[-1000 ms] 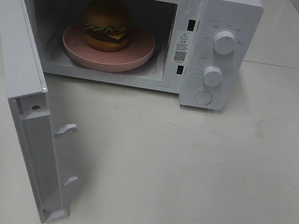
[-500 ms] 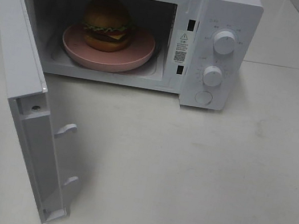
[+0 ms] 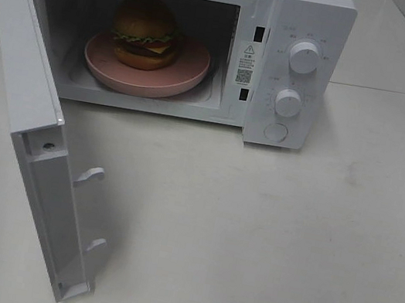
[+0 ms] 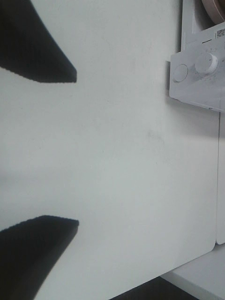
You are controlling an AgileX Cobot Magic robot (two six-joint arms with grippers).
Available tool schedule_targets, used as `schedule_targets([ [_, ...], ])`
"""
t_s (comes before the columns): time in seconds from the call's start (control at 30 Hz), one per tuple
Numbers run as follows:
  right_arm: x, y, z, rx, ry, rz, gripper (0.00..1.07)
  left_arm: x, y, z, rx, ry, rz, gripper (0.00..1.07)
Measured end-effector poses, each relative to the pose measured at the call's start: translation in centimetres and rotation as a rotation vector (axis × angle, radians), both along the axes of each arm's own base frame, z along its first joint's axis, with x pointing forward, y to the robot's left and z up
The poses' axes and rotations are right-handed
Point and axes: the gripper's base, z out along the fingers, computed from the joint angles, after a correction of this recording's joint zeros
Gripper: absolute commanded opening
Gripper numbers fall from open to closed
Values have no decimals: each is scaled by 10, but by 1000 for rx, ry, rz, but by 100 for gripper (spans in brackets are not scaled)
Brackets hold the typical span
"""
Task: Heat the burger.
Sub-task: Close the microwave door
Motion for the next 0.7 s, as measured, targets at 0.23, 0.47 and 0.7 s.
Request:
schedule_targets([
  [0.23, 0, 0, 0, 0, 0, 0, 75, 13, 3, -19, 11, -57, 24, 0],
  [0.47, 0, 0, 0, 0, 0, 0, 75, 32, 6, -33, 44, -148, 42, 0],
  [0.7, 0, 0, 0, 0, 0, 0, 75, 49, 6, -47, 41, -131, 20, 0],
])
